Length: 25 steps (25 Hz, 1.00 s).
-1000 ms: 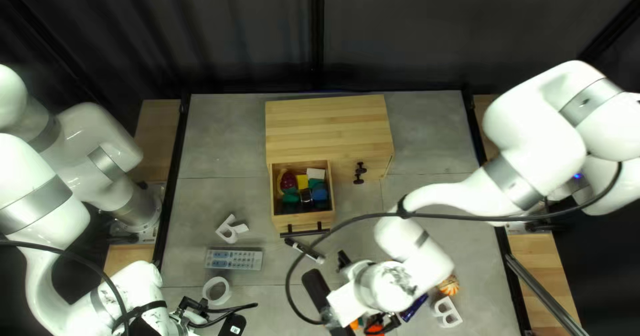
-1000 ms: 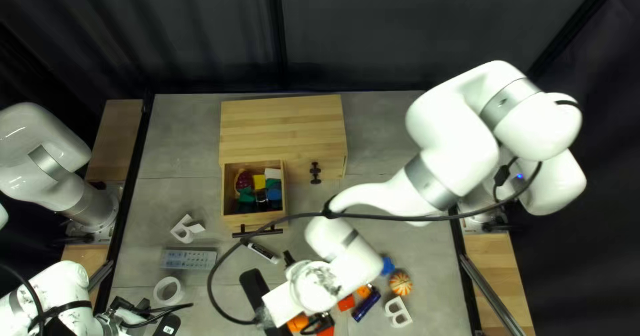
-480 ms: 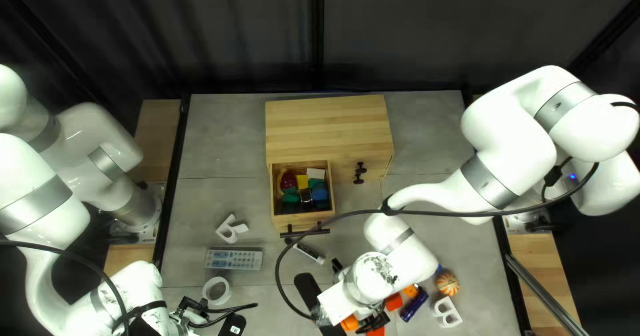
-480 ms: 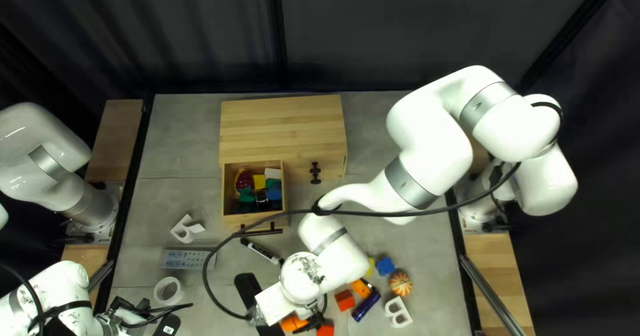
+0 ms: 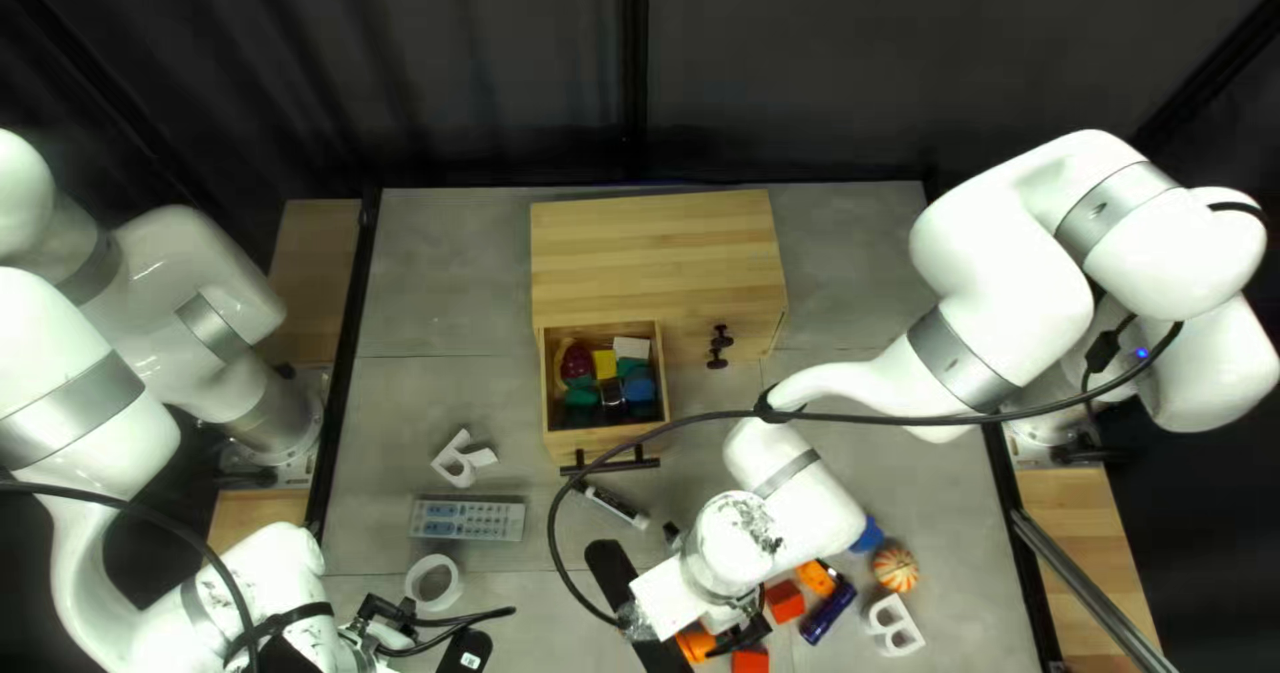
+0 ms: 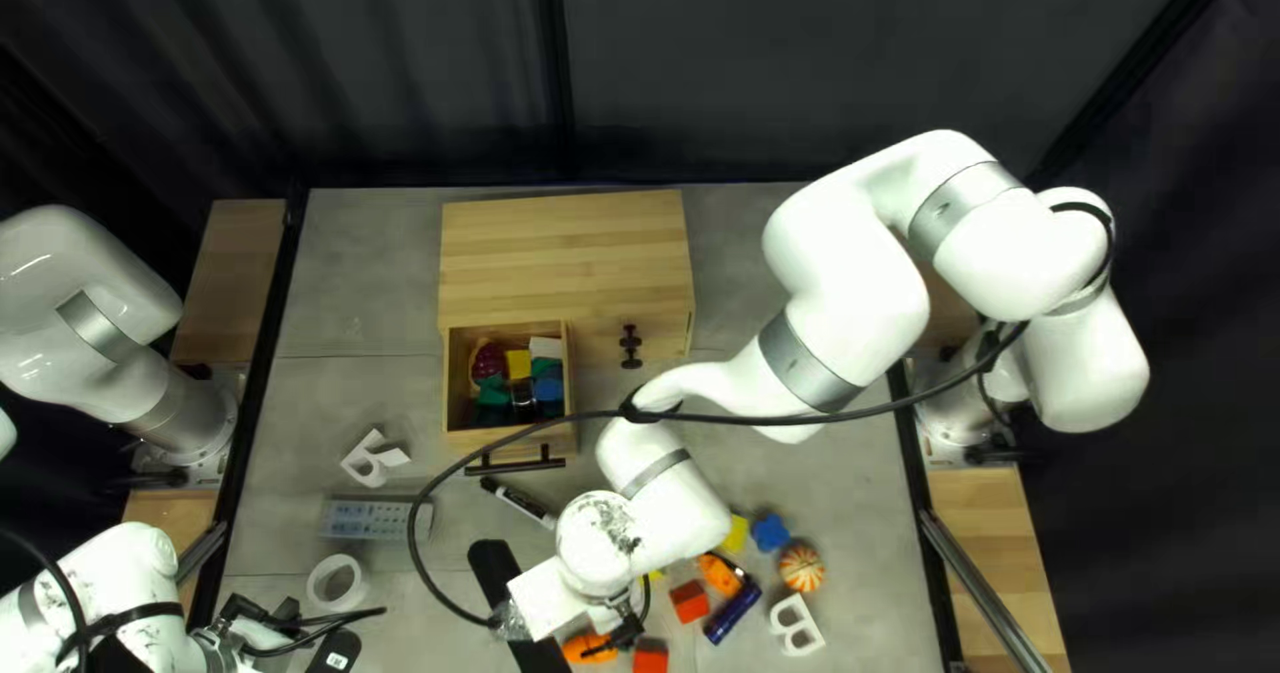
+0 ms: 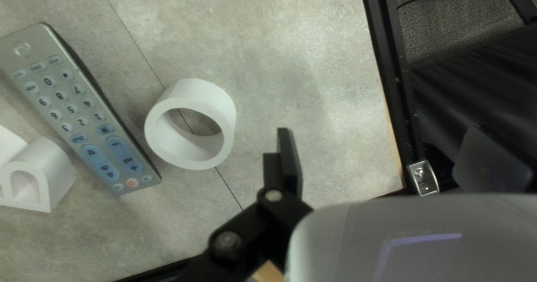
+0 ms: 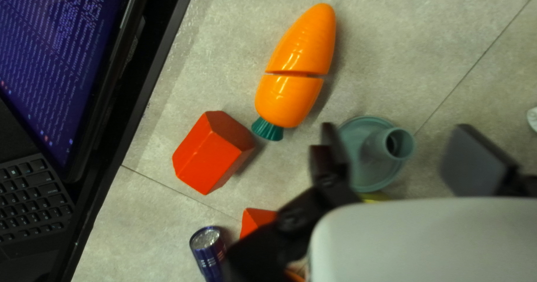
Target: Open drawers and place objects into drawer and close
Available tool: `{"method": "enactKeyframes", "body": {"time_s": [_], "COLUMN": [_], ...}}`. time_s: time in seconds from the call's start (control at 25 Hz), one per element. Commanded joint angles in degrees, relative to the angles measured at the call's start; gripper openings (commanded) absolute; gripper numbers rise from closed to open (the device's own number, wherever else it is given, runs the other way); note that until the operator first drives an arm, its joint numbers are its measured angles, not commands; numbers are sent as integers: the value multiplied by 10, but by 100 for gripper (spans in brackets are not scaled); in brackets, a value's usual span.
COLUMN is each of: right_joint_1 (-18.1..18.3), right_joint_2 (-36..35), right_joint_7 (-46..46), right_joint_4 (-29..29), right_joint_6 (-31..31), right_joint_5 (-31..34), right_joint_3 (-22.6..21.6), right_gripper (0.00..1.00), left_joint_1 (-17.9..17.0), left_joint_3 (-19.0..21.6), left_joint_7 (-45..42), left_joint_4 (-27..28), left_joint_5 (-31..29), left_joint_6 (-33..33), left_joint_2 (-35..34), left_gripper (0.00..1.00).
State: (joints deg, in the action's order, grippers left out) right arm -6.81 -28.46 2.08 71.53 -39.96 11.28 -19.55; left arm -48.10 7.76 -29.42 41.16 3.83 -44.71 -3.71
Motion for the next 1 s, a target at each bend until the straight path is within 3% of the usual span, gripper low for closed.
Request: {"method": "enactKeyframes", "body": {"time_s": [0.04, 0.2, 0.36, 0.64, 0.84, 1.0], "right_joint_1": [-11, -26, -42, -50, -39, -22], "right_joint_2": [23, 55, 76, 138, 150, 152], "right_joint_7": [22, 63, 100, 159, 161, 150], "right_joint_4": [-4, 3, 48, 98, 121, 117], "right_joint_6": [-26, -87, -194, -317, -337, -305], "right_joint_5": [10, 27, 46, 112, 170, 202], "right_joint_3": [5, 14, 22, 42, 65, 81], "right_gripper": [3, 3, 2, 1, 1, 1], "left_joint_1": [0, 0, 0, 0, 0, 0], "left_joint_3": [0, 0, 0, 0, 0, 0], "left_joint_7": [0, 0, 0, 0, 0, 0], "left_joint_4": [0, 0, 0, 0, 0, 0], "left_joint_5": [0, 0, 0, 0, 0, 0], "left_joint_6": [0, 0, 0, 0, 0, 0], "left_joint_2": [0, 0, 0, 0, 0, 0], "left_gripper": [100, 100, 100, 100, 100, 100]}}
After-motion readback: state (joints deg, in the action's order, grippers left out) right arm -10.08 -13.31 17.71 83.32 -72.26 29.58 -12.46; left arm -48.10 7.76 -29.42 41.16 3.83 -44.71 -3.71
